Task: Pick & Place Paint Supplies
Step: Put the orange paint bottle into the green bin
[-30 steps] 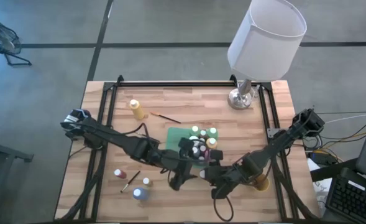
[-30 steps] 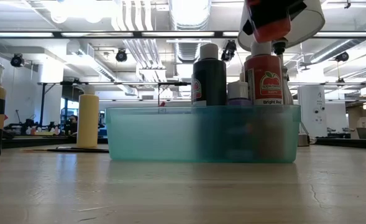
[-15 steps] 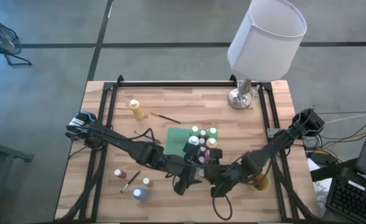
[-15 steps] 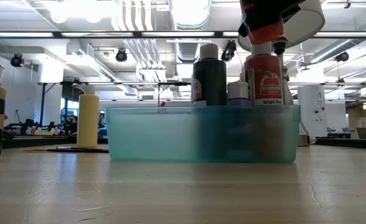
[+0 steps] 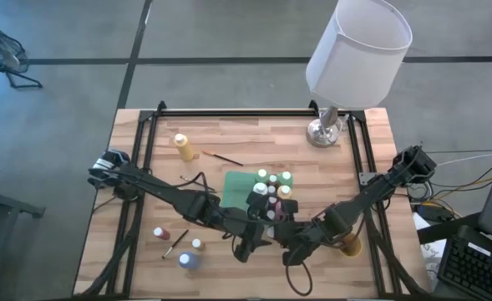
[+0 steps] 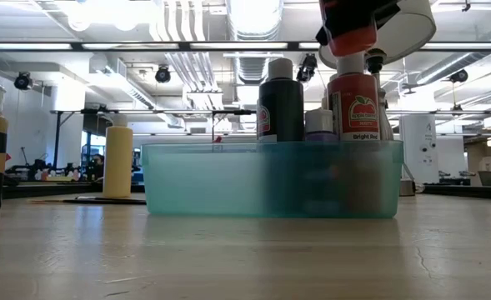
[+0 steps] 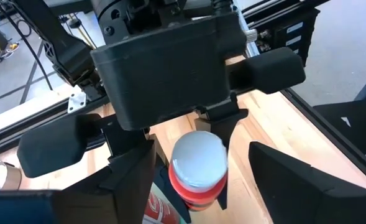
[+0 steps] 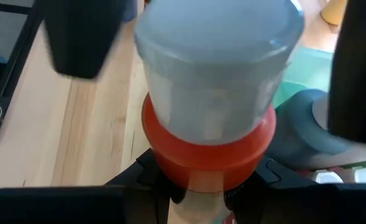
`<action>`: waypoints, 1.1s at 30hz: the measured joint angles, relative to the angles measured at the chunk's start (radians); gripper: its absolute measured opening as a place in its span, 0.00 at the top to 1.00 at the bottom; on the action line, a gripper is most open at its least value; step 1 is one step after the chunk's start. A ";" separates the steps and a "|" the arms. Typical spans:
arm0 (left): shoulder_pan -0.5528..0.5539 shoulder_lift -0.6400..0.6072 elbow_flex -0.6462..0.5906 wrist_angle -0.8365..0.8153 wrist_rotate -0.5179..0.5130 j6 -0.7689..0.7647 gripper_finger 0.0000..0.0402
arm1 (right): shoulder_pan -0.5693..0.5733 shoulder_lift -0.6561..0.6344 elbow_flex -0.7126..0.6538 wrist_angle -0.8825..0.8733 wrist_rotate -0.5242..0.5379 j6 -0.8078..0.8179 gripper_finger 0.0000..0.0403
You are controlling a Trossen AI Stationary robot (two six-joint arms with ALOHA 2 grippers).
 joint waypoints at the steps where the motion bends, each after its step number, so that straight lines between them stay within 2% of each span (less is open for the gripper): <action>1: 0.001 0.000 -0.002 0.002 0.000 0.000 0.36 | 0.000 0.000 0.000 0.007 0.000 -0.004 0.72; 15: 0.005 0.001 -0.011 0.022 0.000 -0.001 0.48 | -0.003 0.000 0.001 0.017 0.024 -0.044 0.72; 25: 0.005 0.001 -0.011 0.022 0.000 -0.003 0.70 | -0.004 0.002 0.001 0.040 0.023 -0.055 0.72; 33: 0.005 0.001 -0.011 0.022 0.000 -0.002 0.70 | -0.004 0.002 0.001 0.040 0.023 -0.055 0.72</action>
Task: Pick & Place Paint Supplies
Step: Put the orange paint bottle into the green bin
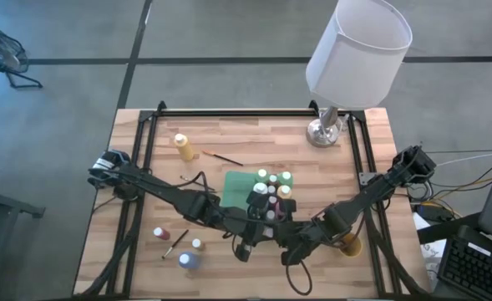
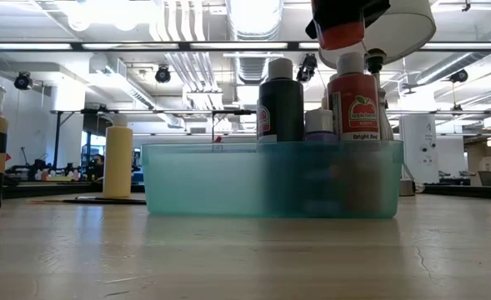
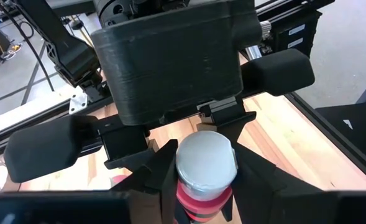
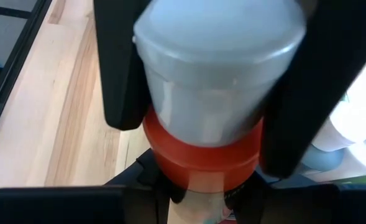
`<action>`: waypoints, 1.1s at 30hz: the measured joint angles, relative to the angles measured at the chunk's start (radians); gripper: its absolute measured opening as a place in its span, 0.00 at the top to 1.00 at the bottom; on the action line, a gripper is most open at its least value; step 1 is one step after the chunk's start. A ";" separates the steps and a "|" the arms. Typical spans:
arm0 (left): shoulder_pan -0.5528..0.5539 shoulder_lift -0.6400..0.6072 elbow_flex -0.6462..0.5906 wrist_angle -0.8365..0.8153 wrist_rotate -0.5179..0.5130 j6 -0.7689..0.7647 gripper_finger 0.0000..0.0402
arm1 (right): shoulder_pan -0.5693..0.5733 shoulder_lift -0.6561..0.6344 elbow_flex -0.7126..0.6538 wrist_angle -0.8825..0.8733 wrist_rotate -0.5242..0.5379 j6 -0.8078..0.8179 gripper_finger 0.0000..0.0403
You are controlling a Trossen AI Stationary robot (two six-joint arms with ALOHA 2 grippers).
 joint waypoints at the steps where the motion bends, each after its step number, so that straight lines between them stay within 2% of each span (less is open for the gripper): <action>1: 0.000 0.000 0.000 -0.001 0.000 0.000 0.69 | 0.000 0.000 0.000 0.000 0.000 0.000 0.72; 18: 0.000 -0.002 0.000 -0.010 0.003 0.000 0.69 | 0.000 0.000 0.000 0.004 -0.029 0.003 0.61; 28: -0.001 -0.082 -0.001 -0.147 -0.012 -0.024 0.69 | 0.000 -0.039 0.001 -0.036 -0.038 0.053 0.37; 30: 0.001 -0.122 -0.002 -0.198 -0.030 -0.047 0.69 | 0.004 -0.065 0.001 -0.073 -0.041 0.094 0.33; 33: 0.000 -0.186 -0.002 -0.288 -0.114 -0.084 0.69 | 0.015 -0.109 0.001 -0.140 -0.040 0.170 0.29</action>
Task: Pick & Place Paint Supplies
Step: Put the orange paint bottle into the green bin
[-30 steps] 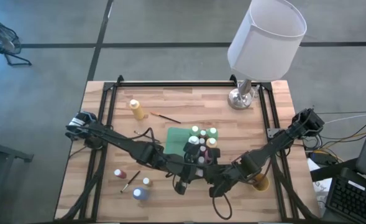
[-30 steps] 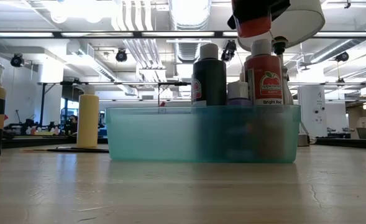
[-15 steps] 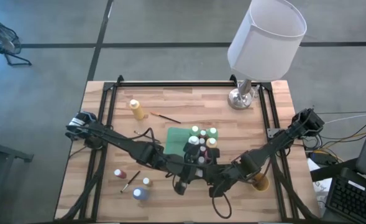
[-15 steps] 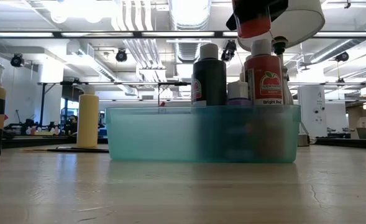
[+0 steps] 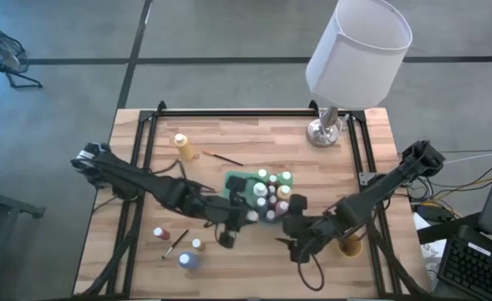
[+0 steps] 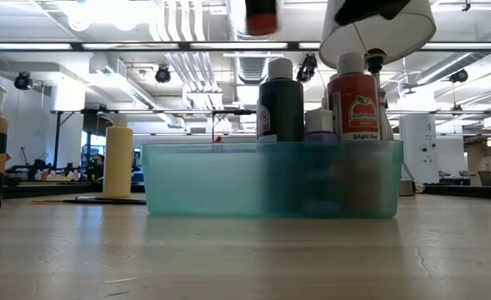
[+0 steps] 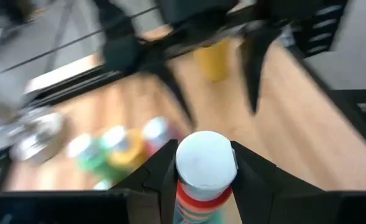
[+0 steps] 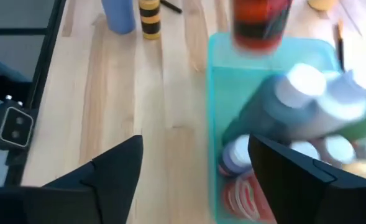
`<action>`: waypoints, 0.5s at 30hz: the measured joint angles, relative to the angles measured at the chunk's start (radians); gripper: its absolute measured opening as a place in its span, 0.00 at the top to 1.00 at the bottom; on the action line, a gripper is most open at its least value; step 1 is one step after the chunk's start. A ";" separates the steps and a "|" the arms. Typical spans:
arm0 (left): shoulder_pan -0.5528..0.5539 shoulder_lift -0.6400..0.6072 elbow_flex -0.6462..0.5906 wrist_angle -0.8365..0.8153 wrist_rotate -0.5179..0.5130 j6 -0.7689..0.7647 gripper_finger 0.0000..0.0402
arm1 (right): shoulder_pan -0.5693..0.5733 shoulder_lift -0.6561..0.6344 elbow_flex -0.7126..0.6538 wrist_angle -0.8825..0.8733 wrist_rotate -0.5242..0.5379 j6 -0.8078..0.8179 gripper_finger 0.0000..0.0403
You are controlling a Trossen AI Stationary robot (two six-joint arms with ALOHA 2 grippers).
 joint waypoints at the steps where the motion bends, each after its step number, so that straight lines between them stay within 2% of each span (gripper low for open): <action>1: 0.000 -0.022 0.000 -0.028 -0.037 -0.014 0.69 | 0.005 -0.015 0.000 -0.017 0.004 0.019 0.28; 5: 0.008 -0.101 -0.003 -0.107 -0.141 -0.044 0.69 | 0.031 -0.074 -0.002 -0.061 0.066 0.062 0.26; 8: 0.035 -0.161 -0.036 -0.109 -0.150 -0.041 0.69 | 0.051 -0.124 -0.017 -0.090 0.151 0.066 0.28; 12: 0.111 -0.234 -0.125 -0.075 -0.107 -0.036 0.69 | 0.055 -0.197 -0.065 -0.101 0.190 0.073 0.31; 15: 0.196 -0.290 -0.239 0.035 0.004 -0.035 0.69 | 0.054 -0.262 -0.116 -0.099 0.204 0.077 0.33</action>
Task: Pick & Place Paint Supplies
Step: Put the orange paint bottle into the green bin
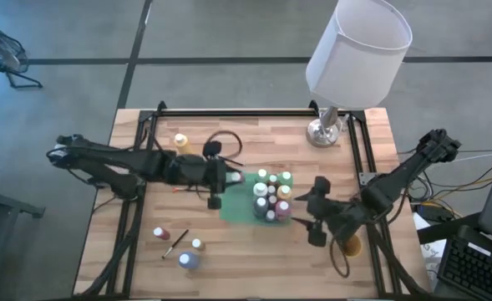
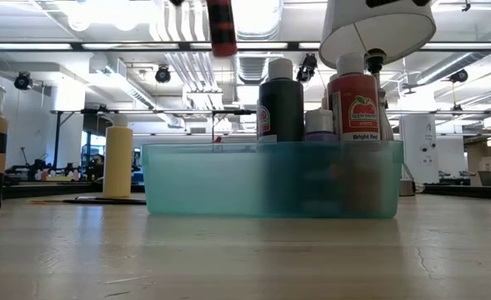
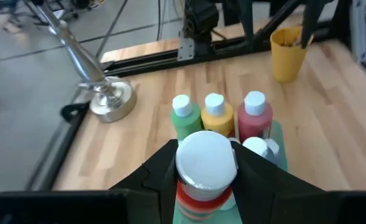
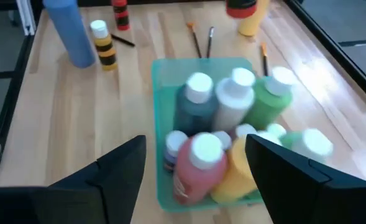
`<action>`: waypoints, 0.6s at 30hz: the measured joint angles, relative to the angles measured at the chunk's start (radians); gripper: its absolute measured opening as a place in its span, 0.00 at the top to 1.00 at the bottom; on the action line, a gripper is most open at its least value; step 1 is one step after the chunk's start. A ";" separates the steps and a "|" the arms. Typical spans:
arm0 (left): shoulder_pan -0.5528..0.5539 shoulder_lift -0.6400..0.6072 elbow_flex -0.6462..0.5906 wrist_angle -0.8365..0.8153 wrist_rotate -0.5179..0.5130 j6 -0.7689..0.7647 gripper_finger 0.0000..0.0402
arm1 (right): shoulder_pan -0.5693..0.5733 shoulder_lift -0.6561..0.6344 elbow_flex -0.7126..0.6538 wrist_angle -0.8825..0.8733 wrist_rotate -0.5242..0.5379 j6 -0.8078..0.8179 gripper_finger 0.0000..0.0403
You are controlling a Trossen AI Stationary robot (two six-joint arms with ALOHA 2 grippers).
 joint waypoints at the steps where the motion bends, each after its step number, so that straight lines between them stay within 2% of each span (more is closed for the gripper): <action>1: 0.029 -0.018 -0.043 0.043 0.040 -0.001 0.69 | 0.000 -0.021 -0.018 0.000 0.008 0.006 0.34; 6: 0.159 -0.073 -0.246 0.236 0.122 -0.002 0.69 | 0.001 -0.145 -0.105 0.002 0.049 0.056 0.37; 10: 0.233 -0.080 -0.340 0.336 0.229 -0.029 0.69 | -0.001 -0.241 -0.174 0.016 0.051 0.057 0.39; 13: 0.253 -0.076 -0.391 0.407 0.269 -0.039 0.69 | -0.001 -0.306 -0.217 0.025 0.084 0.057 0.40; 18: 0.255 -0.054 -0.435 0.462 0.275 -0.040 0.69 | -0.002 -0.393 -0.278 0.033 0.121 0.056 0.40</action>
